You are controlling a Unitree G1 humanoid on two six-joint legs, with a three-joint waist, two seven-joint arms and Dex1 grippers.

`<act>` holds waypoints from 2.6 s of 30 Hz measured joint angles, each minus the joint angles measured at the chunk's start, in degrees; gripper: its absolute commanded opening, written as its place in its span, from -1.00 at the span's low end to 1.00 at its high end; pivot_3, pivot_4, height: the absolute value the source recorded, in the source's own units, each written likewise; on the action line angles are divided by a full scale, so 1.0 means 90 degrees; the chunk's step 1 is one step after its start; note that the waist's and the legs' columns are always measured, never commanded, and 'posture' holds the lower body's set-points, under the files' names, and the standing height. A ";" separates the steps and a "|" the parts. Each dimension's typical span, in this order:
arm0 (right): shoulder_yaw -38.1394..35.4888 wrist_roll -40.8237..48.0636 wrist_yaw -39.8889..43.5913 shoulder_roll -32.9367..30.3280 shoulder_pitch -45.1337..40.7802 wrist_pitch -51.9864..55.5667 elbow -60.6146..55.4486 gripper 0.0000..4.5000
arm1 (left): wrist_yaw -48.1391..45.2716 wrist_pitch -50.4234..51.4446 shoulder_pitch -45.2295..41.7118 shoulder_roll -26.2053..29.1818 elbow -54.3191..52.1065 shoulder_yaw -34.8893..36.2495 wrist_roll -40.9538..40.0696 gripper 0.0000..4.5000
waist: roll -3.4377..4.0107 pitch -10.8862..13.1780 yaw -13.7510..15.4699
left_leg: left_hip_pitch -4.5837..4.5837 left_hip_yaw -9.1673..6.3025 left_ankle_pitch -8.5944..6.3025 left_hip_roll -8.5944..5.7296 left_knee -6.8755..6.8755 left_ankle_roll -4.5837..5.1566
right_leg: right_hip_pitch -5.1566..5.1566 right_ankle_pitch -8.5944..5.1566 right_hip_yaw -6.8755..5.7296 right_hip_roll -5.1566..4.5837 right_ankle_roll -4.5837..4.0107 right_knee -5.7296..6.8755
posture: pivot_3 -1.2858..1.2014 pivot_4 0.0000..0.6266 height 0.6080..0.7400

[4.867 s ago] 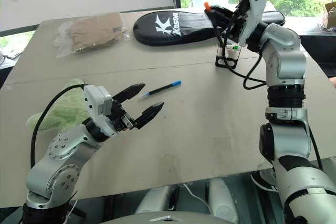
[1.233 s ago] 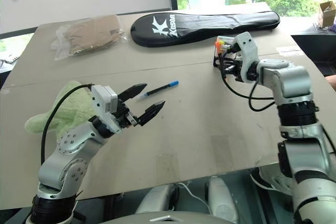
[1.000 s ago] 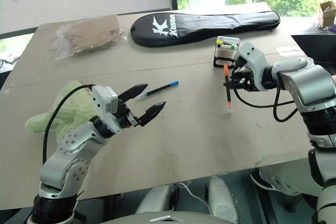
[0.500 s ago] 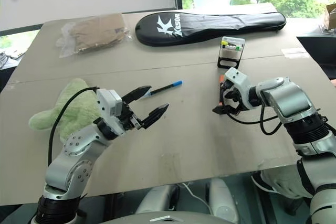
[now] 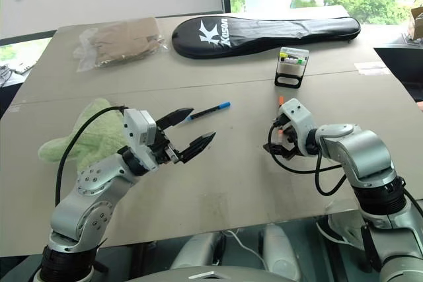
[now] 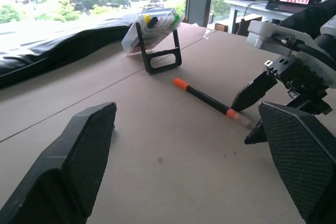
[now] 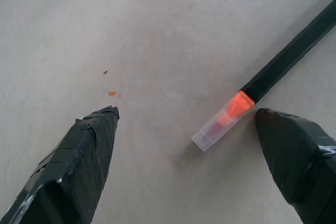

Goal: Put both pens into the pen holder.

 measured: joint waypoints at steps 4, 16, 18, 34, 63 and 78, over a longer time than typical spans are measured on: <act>-0.0259 -0.0181 -0.0625 0.0322 0.0352 -0.0175 -0.0135 -0.31 | -0.0062 0.0016 0.0025 0.0062 0.0000 0.0025 -0.0025 1.00 | -0.0007 -0.0012 0.0022 | 0.0000 -0.0010 0.0000 -0.0004 0.0001 0.0000 | 0.0002 0.0000 -0.0008 -0.0002 0.0000 0.0000 | 0.03 -0.52 1.00; -0.1605 0.0203 -0.1071 0.1322 0.0763 0.0235 -0.0400 -1.00 | -0.0157 0.0037 -0.0110 0.0073 0.0072 0.0020 -0.0029 1.00 | -0.0002 -0.0023 0.0104 | 0.0078 -0.0017 0.0000 -0.0007 -0.0021 0.0001 | 0.0077 -0.0001 -0.0011 -0.0001 0.0000 -0.0016 | 0.03 -0.52 1.00; -0.2256 0.0436 -0.1063 0.1743 0.0439 0.0855 -0.0392 -1.00 | -0.0186 0.0027 -0.0111 0.0067 0.0075 0.0006 -0.0028 1.00 | 0.0009 -0.0018 0.0084 | 0.0091 0.0001 0.0000 -0.0004 -0.0031 0.0000 | 0.0076 0.0000 0.0000 0.0004 0.0000 -0.0011 | 0.03 -0.52 1.00; -0.4872 0.5520 -0.4228 0.2056 -0.0879 0.1425 0.1133 -1.00 | -0.0356 -0.0226 -0.0067 -0.0083 0.0311 -0.0045 -0.0009 1.00 | 0.0021 -0.0017 -0.0073 | 0.0096 0.0022 0.0000 0.0002 -0.0041 0.0002 | 0.0075 -0.0001 0.0008 0.0005 0.0000 -0.0009 | 0.03 -0.52 1.00; -0.0819 0.7072 -0.3654 -0.2174 0.0219 -0.0806 -0.0638 -1.00 | 0.1157 0.2795 -0.0927 -0.0345 0.0568 0.0526 -0.2924 1.00 | 0.0024 -0.0006 -0.0035 | 0.0085 0.0033 -0.0015 0.0022 -0.0024 0.0027 | 0.0085 -0.0003 -0.0001 0.0021 0.0006 -0.0029 | 0.03 -0.52 1.00; -0.0290 0.5148 -0.1586 -0.1627 0.0273 -0.1835 -0.1499 -1.00 | 0.2827 0.3430 -0.1872 -0.1265 0.1606 0.0902 -0.4910 -0.31 | 0.0006 0.0003 0.0036 | 0.0082 0.0024 -0.0013 0.0014 -0.0020 0.0022 | 0.0080 -0.0003 0.0000 0.0010 0.0005 -0.0030 | 0.03 -0.52 1.00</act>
